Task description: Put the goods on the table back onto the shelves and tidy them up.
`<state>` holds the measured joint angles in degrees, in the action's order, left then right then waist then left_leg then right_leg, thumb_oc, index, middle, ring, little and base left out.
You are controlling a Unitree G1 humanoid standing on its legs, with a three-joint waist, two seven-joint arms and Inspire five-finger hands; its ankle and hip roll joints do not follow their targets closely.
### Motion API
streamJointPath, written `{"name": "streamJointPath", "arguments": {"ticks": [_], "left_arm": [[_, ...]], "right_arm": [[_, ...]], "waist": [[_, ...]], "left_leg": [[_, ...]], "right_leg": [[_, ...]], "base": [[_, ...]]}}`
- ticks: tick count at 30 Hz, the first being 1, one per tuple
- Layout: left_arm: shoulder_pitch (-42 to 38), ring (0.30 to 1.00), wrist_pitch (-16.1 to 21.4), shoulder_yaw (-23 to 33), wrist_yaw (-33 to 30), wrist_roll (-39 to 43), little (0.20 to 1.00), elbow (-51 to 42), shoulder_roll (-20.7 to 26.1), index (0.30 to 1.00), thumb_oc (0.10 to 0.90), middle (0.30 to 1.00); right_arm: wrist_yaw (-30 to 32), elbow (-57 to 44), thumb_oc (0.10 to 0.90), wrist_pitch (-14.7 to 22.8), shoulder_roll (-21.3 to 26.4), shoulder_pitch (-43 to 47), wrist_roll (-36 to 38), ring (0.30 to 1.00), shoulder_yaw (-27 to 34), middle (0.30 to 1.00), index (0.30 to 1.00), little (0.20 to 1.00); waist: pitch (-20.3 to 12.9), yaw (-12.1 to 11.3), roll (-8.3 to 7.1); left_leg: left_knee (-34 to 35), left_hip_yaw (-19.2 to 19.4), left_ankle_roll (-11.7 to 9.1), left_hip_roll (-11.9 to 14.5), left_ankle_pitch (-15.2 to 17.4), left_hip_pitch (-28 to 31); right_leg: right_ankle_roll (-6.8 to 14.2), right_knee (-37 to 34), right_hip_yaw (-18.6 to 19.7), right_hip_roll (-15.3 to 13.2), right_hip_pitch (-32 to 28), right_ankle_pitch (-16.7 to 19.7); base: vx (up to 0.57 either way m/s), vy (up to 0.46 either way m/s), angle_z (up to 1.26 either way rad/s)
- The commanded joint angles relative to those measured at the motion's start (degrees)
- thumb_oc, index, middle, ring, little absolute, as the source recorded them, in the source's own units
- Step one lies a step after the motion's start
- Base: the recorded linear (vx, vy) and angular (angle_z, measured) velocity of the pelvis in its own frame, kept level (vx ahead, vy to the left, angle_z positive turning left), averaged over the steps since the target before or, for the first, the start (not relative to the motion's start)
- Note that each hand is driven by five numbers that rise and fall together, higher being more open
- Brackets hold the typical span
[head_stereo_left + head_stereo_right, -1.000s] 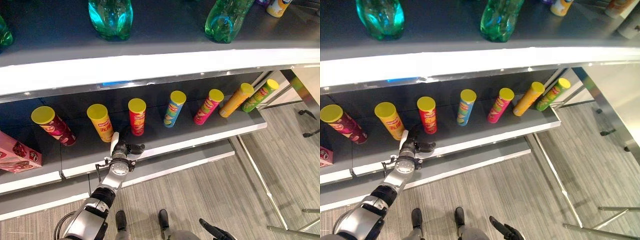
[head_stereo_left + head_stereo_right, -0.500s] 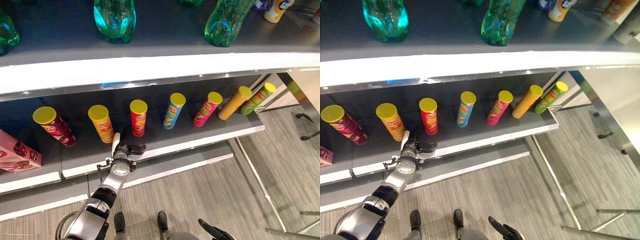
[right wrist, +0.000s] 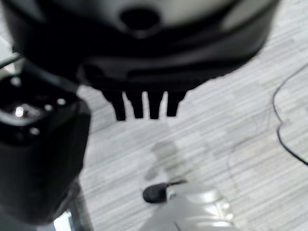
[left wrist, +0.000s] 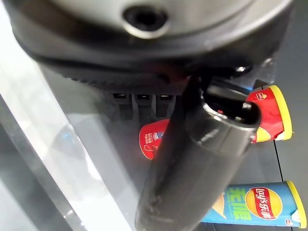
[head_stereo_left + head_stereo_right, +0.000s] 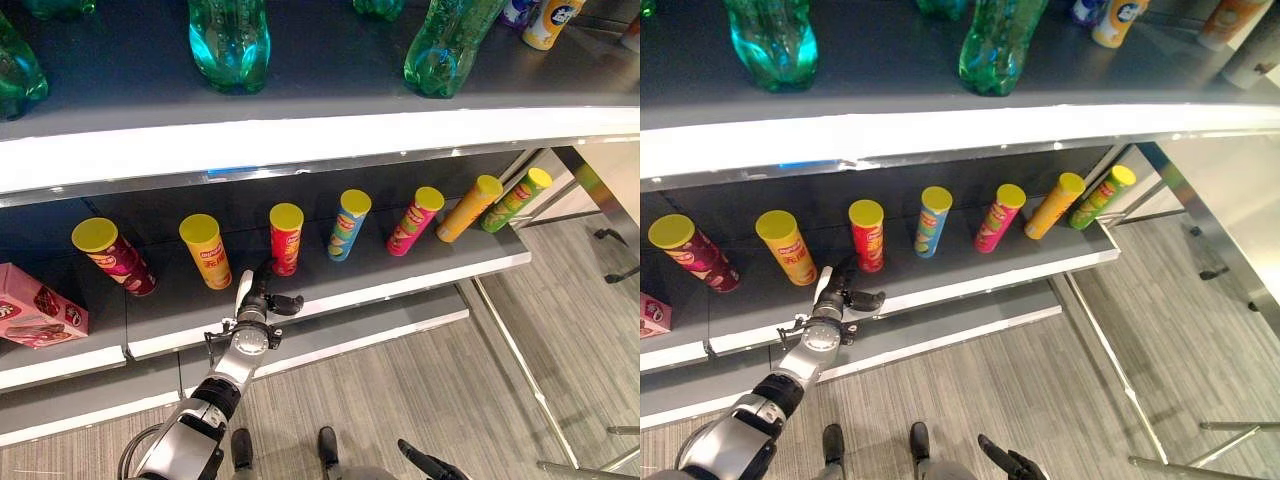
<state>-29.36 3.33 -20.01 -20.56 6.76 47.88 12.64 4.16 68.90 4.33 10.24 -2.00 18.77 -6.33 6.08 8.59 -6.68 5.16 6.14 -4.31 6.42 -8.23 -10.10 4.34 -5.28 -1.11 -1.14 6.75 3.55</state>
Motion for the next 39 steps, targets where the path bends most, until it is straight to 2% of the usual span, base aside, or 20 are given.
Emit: {"name": "streamJointPath", "arguments": {"ticks": [1,7,8,9,12,14,16,17,19,20,24,25,27,28,30,33,35,39], "left_arm": [[-7.66,0.900,4.10,0.47,-1.55,-1.38,0.900,1.55,0.57,0.900,0.800,0.900],[-7.83,0.900,3.76,0.84,-2.92,-1.66,0.900,0.00,0.46,0.900,0.800,0.900],[-6.21,0.900,3.98,1.06,-2.36,-0.95,0.900,-4.23,0.18,0.900,0.800,0.900],[-6.17,0.900,3.94,1.07,-2.36,-0.95,0.900,-4.29,0.19,0.900,0.800,0.900],[-1.45,0.900,4.58,0.49,2.70,1.85,0.900,-13.44,0.05,0.900,0.800,0.900],[0.01,0.900,4.72,0.15,4.19,1.83,0.900,-16.00,0.36,0.900,0.800,0.900],[4.47,0.900,4.88,-0.57,9.14,4.37,0.900,-23.66,1.62,0.900,0.800,0.900],[4.54,0.900,4.82,-0.55,9.16,4.39,0.900,-23.75,1.66,0.900,0.800,0.900],[8.92,0.900,4.64,-0.64,13.57,7.10,0.900,-31.03,3.81,0.900,0.800,0.900],[9.01,0.900,4.57,-0.62,13.60,7.12,0.900,-31.15,3.87,0.900,0.800,0.900],[14.96,0.900,3.75,-0.26,19.17,12.25,0.900,-41.16,8.22,0.900,0.800,0.900],[16.71,0.900,3.51,-0.36,21.84,14.04,0.900,-45.01,10.93,0.900,0.800,0.900],[16.80,0.900,3.44,-0.32,21.85,14.06,0.900,-45.12,11.00,0.900,0.800,0.900],[18.09,0.900,3.04,-0.54,23.39,14.61,0.900,-46.60,13.14,0.900,0.800,0.900],[19.80,0.900,2.34,-0.28,24.54,14.49,0.900,-46.71,14.51,0.900,0.800,0.900],[21.44,0.900,1.69,0.80,24.75,11.51,0.900,-46.14,16.23,0.900,0.800,0.900],[23.53,0.900,0.96,2.15,26.46,7.87,0.900,-47.05,20.04,0.900,0.800,0.900],[25.43,0.900,0.25,3.36,27.68,5.25,0.900,-47.09,23.57,0.900,0.800,0.900]], "right_arm": [[1.93,0.37,0.800,0.54,1.78,-1.27,-1.04,0.900,-0.04,0.900,0.900,0.900],[2.11,0.06,0.800,0.63,1.65,-0.82,-1.03,0.900,-0.37,0.900,0.900,0.900],[1.89,-0.08,0.800,0.46,1.57,-0.90,-1.07,0.900,-0.30,0.900,0.900,0.900],[1.89,-0.08,0.800,0.46,1.57,-0.92,-1.07,0.900,-0.31,0.900,0.900,0.900],[1.43,-0.11,0.800,-0.14,1.69,-0.36,-0.61,0.900,0.74,0.900,0.900,0.900],[1.15,-0.13,0.800,-0.34,1.72,-0.15,-0.62,0.900,0.98,0.900,0.900,0.900],[0.39,-0.27,0.800,-1.01,2.10,0.78,-0.76,0.900,1.58,0.900,0.900,0.900],[0.39,-0.27,0.800,-1.01,2.10,0.76,-0.76,0.900,1.56,0.900,0.900,0.900],[-0.47,-0.49,0.800,-1.63,2.44,1.44,-1.19,0.900,1.96,0.900,0.900,0.900],[-0.47,-0.49,0.800,-1.63,2.43,1.41,-1.19,0.900,1.93,0.900,0.900,0.900],[-2.03,-1.01,0.800,-2.61,3.05,2.58,-2.30,0.900,1.78,0.900,0.900,0.900],[-2.56,-1.48,0.800,-2.76,3.41,3.15,-2.79,0.900,1.36,0.900,0.900,0.900],[-2.56,-1.48,0.800,-2.76,3.38,3.13,-2.80,0.900,1.32,0.900,0.900,0.900],[-3.04,-1.57,0.800,-3.06,3.79,3.56,-3.10,0.900,1.11,0.900,0.900,0.900],[-3.53,-1.60,0.800,-3.27,4.32,4.23,-3.51,0.900,0.95,0.900,0.900,0.900],[-3.49,-1.72,0.800,-3.37,4.70,4.74,-3.70,0.900,1.05,0.900,0.900,0.900],[-3.48,-1.95,0.800,-3.45,5.56,5.09,-3.63,0.900,2.10,0.900,0.900,0.900],[-3.57,-2.28,0.800,-3.73,6.87,5.86,-3.28,0.900,2.88,0.900,0.900,0.900]], "waist": [[-0.42,-1.55,-0.53],[-0.08,-1.94,-0.37],[0.24,-2.49,-0.15],[0.22,-2.47,-0.15],[0.81,-3.72,0.35],[1.04,-4.16,0.52],[1.81,-5.56,1.12],[1.79,-5.54,1.11],[2.41,-6.78,1.65],[2.38,-6.73,1.64],[3.25,-8.43,2.07],[3.42,-8.95,2.20],[3.38,-8.91,2.16],[3.28,-9.27,2.15],[3.09,-9.69,2.11],[2.76,-10.17,2.18],[2.59,-10.50,2.63],[2.51,-10.73,3.13]], "left_leg": [[-0.16,1.20,-6.55,6.72,5.94,3.45],[-0.16,0.77,-6.59,6.58,5.74,3.02],[-0.16,0.53,-6.60,6.52,5.63,2.79],[-0.16,0.52,-6.60,6.52,5.63,2.78],[-0.16,-0.28,-6.67,6.34,5.36,2.30],[-0.16,-0.43,-6.69,6.26,5.25,2.11],[-0.16,-1.23,-6.68,6.04,4.99,1.52],[-0.16,-1.24,-6.68,6.05,4.99,1.52],[-0.16,-1.81,-6.76,5.82,4.69,0.87],[-0.16,-1.83,-6.76,5.81,4.68,0.86],[-0.16,-2.96,-6.87,5.47,4.26,-0.09],[-0.16,-3.31,-6.88,5.23,4.16,-0.41],[-0.16,-3.33,-6.88,5.23,4.15,-0.43],[-0.16,-3.53,-6.87,5.21,4.10,-0.53],[-0.16,-3.68,-6.85,5.16,4.11,-0.56],[-0.16,-3.80,-6.77,4.99,4.07,-0.58],[-0.16,-3.70,-6.78,4.99,4.09,-0.31],[-0.16,-3.76,-6.96,5.03,3.90,-0.04]], "right_leg": [[9.51,1.64,-4.75,-6.94,-1.38,-5.78],[9.42,1.68,-5.16,-6.93,-1.40,-5.88],[9.37,1.74,-5.44,-6.99,-1.47,-5.91],[9.37,1.73,-5.45,-6.99,-1.47,-5.91],[9.16,1.90,-6.14,-7.05,-1.65,-6.01],[9.13,1.91,-6.35,-7.07,-1.68,-6.00],[9.10,2.09,-7.07,-7.21,-1.80,-5.97],[9.10,2.08,-7.09,-7.21,-1.81,-5.97],[9.15,2.24,-7.90,-7.39,-1.78,-5.96],[9.15,2.24,-7.93,-7.40,-1.79,-5.96],[9.37,2.43,-9.15,-7.72,-1.81,-5.79],[9.51,2.49,-9.47,-7.79,-1.79,-5.74],[9.51,2.49,-9.49,-7.79,-1.78,-5.74],[9.60,2.40,-9.76,-7.92,-1.86,-5.69],[9.65,2.34,-9.97,-7.98,-2.07,-5.71],[9.56,2.44,-10.34,-8.04,-2.26,-5.80],[9.54,2.52,-10.64,-8.02,-2.53,-5.92],[9.44,2.89,-10.96,-7.86,-2.89,-6.37]], "base": [[0.00,0.000,0.00],[0.00,0.000,0.00],[0.00,0.000,0.00],[0.00,0.000,0.00],[-0.01,-0.005,0.02],[-0.02,-0.002,0.04],[-0.03,0.001,0.10],[-0.02,0.013,0.25],[-0.02,0.015,0.19],[-0.02,0.020,0.04],[-0.02,0.025,0.19],[-0.02,0.027,0.07],[-0.01,0.021,0.15],[0.00,0.028,0.22],[0.00,0.029,0.11],[-0.01,0.007,0.04],[-0.02,0.013,0.08],[0.00,0.001,0.01]]}}
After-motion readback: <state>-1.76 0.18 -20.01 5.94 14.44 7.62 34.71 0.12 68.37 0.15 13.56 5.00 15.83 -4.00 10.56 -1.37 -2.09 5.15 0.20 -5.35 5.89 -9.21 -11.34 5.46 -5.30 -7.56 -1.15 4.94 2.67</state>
